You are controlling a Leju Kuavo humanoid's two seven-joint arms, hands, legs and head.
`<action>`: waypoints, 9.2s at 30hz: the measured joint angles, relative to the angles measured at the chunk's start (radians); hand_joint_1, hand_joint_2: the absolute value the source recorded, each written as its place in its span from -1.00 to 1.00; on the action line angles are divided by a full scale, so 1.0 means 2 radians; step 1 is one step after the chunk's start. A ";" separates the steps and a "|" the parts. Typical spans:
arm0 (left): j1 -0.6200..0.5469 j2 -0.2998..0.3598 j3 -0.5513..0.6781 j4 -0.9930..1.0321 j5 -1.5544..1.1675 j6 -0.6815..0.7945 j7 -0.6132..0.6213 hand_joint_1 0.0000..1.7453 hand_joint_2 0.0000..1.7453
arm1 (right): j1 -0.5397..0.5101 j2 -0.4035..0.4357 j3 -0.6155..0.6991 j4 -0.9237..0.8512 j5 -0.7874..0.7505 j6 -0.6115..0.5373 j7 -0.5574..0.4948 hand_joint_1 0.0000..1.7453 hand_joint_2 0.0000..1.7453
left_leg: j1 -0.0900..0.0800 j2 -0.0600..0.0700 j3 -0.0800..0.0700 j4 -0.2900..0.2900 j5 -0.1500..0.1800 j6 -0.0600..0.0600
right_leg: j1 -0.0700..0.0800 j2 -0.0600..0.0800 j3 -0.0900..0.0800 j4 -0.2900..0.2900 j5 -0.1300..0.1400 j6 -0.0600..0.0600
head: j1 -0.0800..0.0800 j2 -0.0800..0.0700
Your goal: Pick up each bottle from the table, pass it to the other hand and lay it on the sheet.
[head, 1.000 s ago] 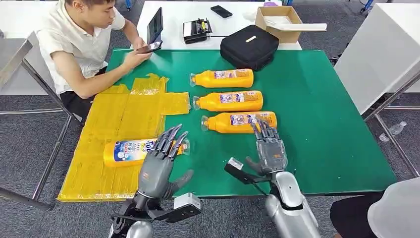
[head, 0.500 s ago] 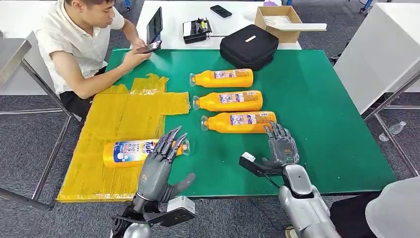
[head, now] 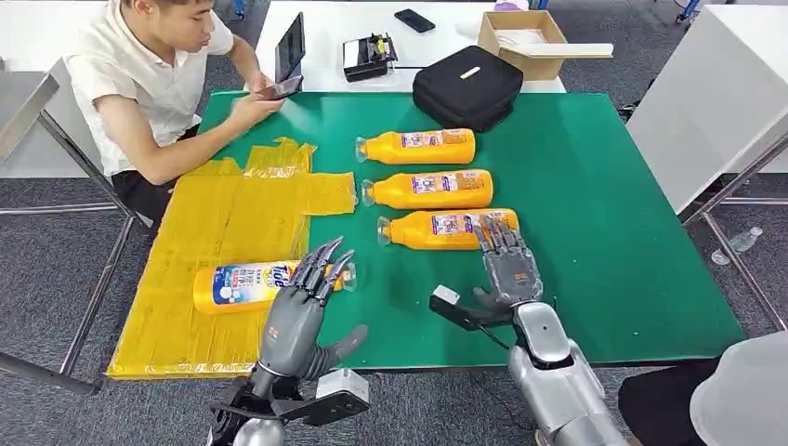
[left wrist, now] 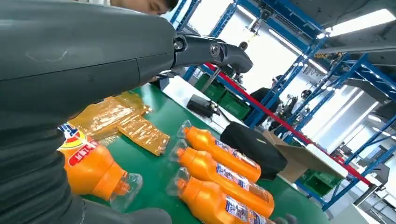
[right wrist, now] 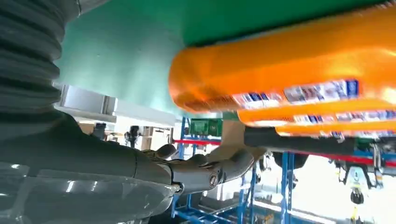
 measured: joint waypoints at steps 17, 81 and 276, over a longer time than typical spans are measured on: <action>0.016 -0.013 0.057 -0.012 0.228 -0.075 -0.036 -1.00 1.00 | 0.108 0.089 -0.053 -0.217 -0.200 -0.039 -0.166 -1.00 1.00 | 0.000 0.000 0.000 0.000 0.000 0.000 | 0.000 0.000 -0.001 0.000 0.000 0.000 | 0.000 0.000; 0.003 -0.023 0.080 0.008 0.229 -0.080 0.002 -1.00 1.00 | 0.094 0.048 -0.047 -0.178 0.013 0.052 0.014 -1.00 1.00 | 0.000 0.000 -0.001 0.000 0.000 0.000 | 0.000 0.000 -0.001 0.000 0.000 0.000 | 0.000 0.000; -0.026 -0.018 0.051 0.033 0.518 -0.167 -0.062 1.00 1.00 | -0.015 0.161 0.147 0.050 -0.442 0.167 -0.212 1.00 1.00 | 0.000 0.002 0.000 0.000 0.000 0.000 | 0.000 0.001 -0.002 0.000 0.000 0.000 | 0.000 0.000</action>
